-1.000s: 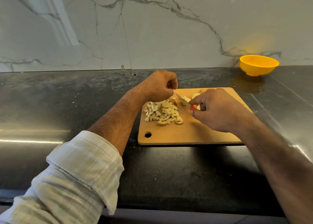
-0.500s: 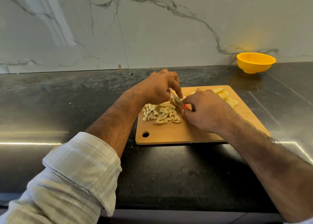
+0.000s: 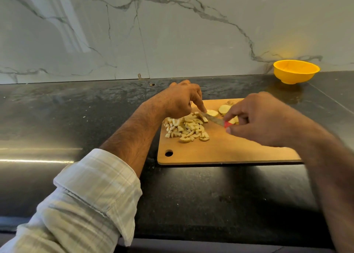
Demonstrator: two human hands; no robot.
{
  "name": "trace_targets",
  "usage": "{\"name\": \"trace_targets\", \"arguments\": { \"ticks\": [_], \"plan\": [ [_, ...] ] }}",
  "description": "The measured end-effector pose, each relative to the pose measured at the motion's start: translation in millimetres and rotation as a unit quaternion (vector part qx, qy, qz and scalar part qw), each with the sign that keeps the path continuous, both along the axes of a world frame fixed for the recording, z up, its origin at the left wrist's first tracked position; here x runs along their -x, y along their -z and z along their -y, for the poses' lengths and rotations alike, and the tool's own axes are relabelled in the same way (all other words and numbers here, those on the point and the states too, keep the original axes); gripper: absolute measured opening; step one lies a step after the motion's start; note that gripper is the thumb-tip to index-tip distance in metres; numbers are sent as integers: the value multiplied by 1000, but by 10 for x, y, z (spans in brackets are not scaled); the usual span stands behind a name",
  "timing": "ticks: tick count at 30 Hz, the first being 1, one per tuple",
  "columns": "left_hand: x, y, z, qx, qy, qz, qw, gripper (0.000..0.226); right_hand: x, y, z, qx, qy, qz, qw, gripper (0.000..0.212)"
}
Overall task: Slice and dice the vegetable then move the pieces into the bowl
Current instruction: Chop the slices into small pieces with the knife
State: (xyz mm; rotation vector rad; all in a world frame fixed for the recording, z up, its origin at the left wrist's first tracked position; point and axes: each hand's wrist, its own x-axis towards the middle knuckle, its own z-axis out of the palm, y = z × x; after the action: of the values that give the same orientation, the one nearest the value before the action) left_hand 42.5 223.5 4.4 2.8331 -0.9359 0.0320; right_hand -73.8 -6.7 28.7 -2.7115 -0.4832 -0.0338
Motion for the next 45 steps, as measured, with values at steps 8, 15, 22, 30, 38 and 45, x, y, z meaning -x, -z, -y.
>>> {"name": "trace_targets", "arguments": {
  "ticks": [8,15,22,30,38,45],
  "plan": [
    [-69,26,-82,81,-14,-32,996,25,-74,-101,448,-100,15,-16,995,12],
    [8,69,85,48,-25,-73,996,53,-155,46,260,-85,45,-1,995,11],
    [31,104,168,68,-33,-73,994,34,-192,88,173,-47,78,-13,996,20],
    [111,106,375,9,-109,7,994,66,-194,112,84,17,70,-36,997,31],
    [113,118,384,99,-91,-34,990,19,-219,97,99,15,78,-40,996,31],
    [3,79,59,160,-51,-123,978,33,-188,151,1,25,73,-30,997,31]
  ]
}}
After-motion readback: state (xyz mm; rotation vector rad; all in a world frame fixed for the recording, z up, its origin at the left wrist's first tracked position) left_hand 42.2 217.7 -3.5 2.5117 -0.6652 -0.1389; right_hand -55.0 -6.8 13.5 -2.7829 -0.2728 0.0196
